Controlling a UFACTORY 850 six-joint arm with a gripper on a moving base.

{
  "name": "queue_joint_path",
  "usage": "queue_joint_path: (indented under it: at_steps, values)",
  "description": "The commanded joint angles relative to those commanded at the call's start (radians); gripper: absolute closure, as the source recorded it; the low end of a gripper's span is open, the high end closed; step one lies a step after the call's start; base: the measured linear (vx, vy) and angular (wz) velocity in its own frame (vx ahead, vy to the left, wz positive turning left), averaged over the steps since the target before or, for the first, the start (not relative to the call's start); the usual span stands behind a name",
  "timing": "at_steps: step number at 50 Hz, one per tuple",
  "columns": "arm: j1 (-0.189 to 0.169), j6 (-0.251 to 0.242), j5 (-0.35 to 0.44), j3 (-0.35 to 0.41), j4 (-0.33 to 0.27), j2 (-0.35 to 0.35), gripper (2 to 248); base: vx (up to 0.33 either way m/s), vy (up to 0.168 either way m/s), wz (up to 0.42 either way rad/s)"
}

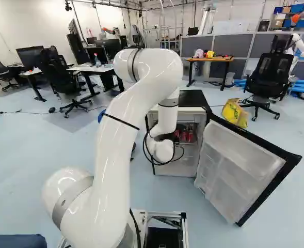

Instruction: Grab a drink from the fridge

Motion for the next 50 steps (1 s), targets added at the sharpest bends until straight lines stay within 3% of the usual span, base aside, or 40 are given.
queue_joint_path:
  at_steps: [50]
  values:
    - [-0.022, 0.000, 0.000, 0.308, 0.000, 0.305, 156, 0.000, 0.000, 0.000]
